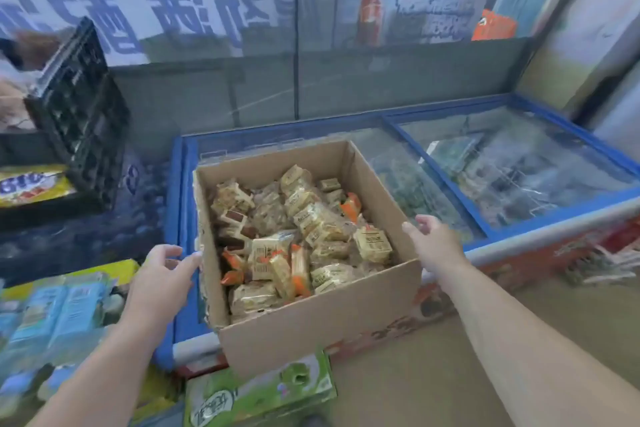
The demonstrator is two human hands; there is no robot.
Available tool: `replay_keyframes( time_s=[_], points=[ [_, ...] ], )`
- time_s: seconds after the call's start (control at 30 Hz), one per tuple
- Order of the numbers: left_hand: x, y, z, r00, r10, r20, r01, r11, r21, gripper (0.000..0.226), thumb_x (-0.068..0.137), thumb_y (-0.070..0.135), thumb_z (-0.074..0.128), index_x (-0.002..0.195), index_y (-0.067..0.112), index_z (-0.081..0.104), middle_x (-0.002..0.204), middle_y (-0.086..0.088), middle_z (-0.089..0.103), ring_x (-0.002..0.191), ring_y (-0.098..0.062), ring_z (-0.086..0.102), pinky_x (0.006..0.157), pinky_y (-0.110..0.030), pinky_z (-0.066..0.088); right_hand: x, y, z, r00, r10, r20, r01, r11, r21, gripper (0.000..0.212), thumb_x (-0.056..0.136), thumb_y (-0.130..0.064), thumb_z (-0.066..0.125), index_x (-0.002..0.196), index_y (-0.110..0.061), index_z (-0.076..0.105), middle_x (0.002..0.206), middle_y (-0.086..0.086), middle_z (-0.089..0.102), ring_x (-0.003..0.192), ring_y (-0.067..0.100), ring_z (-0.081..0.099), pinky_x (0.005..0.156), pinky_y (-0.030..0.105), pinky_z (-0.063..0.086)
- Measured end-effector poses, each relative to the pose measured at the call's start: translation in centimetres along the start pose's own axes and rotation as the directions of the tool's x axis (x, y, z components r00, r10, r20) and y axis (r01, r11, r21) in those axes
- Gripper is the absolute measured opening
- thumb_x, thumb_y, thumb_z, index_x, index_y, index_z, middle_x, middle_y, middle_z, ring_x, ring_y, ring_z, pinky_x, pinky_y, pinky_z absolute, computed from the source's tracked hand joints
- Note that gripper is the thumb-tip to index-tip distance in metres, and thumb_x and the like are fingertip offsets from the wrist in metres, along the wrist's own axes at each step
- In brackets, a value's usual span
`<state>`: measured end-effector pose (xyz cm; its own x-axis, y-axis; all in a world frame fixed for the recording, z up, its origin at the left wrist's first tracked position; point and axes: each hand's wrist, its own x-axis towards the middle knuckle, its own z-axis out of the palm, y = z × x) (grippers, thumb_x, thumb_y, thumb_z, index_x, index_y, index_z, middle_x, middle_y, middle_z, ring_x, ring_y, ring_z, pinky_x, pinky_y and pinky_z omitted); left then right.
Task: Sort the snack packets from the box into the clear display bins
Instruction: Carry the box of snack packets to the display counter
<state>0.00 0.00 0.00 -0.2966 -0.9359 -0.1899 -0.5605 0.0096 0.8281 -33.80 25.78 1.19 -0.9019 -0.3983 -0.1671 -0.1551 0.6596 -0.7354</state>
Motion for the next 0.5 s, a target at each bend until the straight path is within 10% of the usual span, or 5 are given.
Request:
replay_keyframes(
  time_s=[0.1, 0.23, 0.5],
  points=[
    [3.5, 0.2, 1.9, 0.983, -0.142, 0.113, 0.124, 0.980, 0.153, 0.030, 0.095, 0.042, 0.066, 0.094, 0.012, 0.066, 0.081, -0.012, 0.067, 0.068, -0.031, 0.066, 0.057, -0.048, 0.063, 3.1, -1.1, 1.4, 0.999, 0.009, 0.033, -0.001, 0.970, -0.242, 0.046, 0.101, -0.037, 0.056, 0.140, -0.012, 0.056, 0.138, 0.009, 0.061, 0.126, 0.030, 0.056, 0.101, 0.038, 0.044],
    [6.2, 0.7, 3.1, 0.992, -0.007, 0.129, -0.065, 0.838, 0.542, 0.033, 0.090, 0.025, 0.061, 0.061, 0.009, 0.060, 0.042, -0.003, 0.059, 0.049, -0.022, 0.059, 0.048, -0.027, 0.041, 6.2, -2.0, 2.2, 0.994, 0.089, 0.060, -0.054, 0.896, -0.440, 0.047, 0.100, -0.041, 0.056, 0.138, -0.014, 0.058, 0.136, 0.010, 0.063, 0.123, 0.033, 0.058, 0.095, 0.039, 0.047],
    [9.6, 7.4, 4.9, 0.975, 0.114, 0.192, -0.211, 0.745, 0.632, 0.032, 0.093, 0.020, 0.058, 0.065, 0.005, 0.054, 0.059, -0.010, 0.061, 0.057, -0.027, 0.058, 0.051, -0.032, 0.041, 10.6, 0.3, 1.1, 0.983, 0.155, 0.095, -0.083, 0.851, -0.519, 0.044, 0.099, -0.046, 0.057, 0.123, -0.010, 0.061, 0.121, 0.012, 0.066, 0.110, 0.034, 0.060, 0.077, 0.036, 0.044]
  ],
)
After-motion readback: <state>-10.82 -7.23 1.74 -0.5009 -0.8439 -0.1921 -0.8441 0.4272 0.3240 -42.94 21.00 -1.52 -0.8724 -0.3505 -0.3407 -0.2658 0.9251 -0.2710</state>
